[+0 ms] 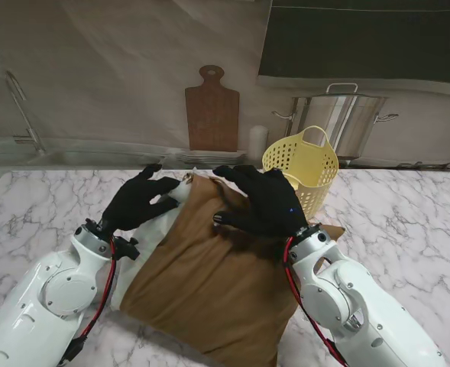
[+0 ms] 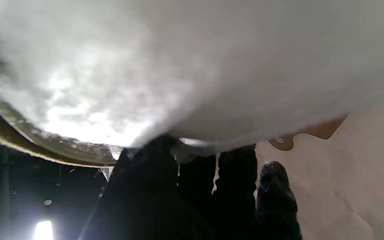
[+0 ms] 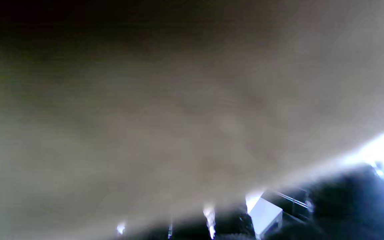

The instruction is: Remove the pillowcase from the pillow and put it in the laundry basket

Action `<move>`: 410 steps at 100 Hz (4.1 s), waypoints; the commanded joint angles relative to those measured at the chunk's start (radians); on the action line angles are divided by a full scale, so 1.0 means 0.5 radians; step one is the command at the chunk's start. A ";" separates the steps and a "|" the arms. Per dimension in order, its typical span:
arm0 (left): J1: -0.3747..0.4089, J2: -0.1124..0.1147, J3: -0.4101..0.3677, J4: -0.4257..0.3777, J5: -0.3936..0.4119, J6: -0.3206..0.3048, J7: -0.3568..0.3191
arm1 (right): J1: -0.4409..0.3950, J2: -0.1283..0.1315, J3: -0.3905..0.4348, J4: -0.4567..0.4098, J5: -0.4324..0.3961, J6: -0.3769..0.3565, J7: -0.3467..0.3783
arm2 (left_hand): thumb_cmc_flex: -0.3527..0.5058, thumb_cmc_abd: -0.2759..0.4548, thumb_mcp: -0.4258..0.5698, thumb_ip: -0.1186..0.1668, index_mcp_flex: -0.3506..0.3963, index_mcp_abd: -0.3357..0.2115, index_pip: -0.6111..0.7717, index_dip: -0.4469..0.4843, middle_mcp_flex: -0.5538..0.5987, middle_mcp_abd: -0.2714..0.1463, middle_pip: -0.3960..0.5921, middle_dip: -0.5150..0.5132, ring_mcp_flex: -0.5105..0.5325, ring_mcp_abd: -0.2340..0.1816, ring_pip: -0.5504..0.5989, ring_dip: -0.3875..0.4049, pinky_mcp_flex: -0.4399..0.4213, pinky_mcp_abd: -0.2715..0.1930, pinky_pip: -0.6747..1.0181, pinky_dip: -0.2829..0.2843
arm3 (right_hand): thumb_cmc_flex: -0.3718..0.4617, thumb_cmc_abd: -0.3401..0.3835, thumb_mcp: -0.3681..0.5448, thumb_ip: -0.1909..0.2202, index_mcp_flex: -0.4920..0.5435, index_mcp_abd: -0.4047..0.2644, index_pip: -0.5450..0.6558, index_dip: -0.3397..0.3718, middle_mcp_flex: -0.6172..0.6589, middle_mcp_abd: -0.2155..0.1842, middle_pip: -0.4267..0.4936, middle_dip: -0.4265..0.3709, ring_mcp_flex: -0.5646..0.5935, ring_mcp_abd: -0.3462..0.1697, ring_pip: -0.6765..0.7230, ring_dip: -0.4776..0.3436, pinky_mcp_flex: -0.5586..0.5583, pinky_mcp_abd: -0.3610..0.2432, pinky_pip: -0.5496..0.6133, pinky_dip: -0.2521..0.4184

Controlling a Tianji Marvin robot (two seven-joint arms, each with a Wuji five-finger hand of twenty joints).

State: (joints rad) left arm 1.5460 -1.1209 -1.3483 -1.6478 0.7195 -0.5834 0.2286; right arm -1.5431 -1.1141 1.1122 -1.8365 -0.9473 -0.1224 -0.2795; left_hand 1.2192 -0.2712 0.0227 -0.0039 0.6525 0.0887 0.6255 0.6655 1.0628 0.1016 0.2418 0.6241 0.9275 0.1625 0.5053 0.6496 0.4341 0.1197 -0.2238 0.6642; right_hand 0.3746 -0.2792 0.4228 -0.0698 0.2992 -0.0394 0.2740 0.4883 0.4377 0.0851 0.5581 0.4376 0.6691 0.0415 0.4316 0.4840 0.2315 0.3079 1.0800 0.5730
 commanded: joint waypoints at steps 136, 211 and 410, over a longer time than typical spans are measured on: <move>-0.029 -0.010 0.012 0.111 0.052 0.103 0.092 | 0.073 0.040 -0.016 0.248 -0.180 -0.020 -0.012 | 0.144 0.082 0.164 0.019 -0.014 -0.261 0.234 0.104 -0.044 -0.106 0.070 0.063 0.008 -0.019 0.034 0.051 -0.002 -0.061 2.620 0.083 | 0.556 -0.322 0.837 -0.133 1.168 -0.132 1.496 0.372 0.877 -0.197 0.210 0.422 0.609 -0.028 0.057 0.128 0.186 0.144 -0.079 -0.003; -0.207 0.021 0.384 0.185 -0.084 0.461 -0.229 | 0.180 -0.009 -0.227 0.290 -0.153 -0.189 -0.358 | 0.113 -0.017 0.013 0.035 0.165 0.015 -0.307 -0.017 -0.145 0.071 0.122 0.353 0.061 0.032 0.203 0.199 0.107 0.073 2.778 0.117 | 0.569 -0.240 0.761 -0.140 1.108 -0.183 1.480 0.405 0.813 -0.230 0.208 0.421 0.570 -0.072 0.028 0.120 0.158 0.125 -0.105 -0.005; -0.044 0.166 0.052 0.104 0.071 0.463 -0.886 | -0.410 0.128 0.312 -0.005 -0.393 -0.164 0.407 | -0.094 0.076 -0.052 0.006 -0.025 -0.188 -0.465 0.026 -0.890 0.141 -0.183 -0.466 -0.674 0.133 -0.489 -0.263 -0.524 0.304 2.085 -0.036 | -0.162 0.175 -0.080 0.038 0.006 0.045 -0.181 -0.178 -0.148 0.090 -0.558 -0.488 -0.275 0.272 -0.650 -0.463 -0.196 0.187 -0.548 -0.252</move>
State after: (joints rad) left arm 1.5236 -1.0486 -1.3264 -1.6088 0.7616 -0.3494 -0.1827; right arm -1.7368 -1.0586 1.2764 -1.8703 -1.1588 -0.2190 -0.0819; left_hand 1.1658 -0.2068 -0.0005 -0.0054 0.6067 0.0326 0.4124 0.7020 0.6508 0.1626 0.1737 0.4023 0.6170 0.2169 0.2754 0.5361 0.1921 0.2521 -0.2042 0.6476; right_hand 0.3460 -0.1972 0.3630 -0.0576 0.3338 0.0113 0.2161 0.4166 0.3993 0.1122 0.3080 0.2073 0.5553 0.1511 0.1408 0.2813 0.1469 0.3642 0.8344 0.4652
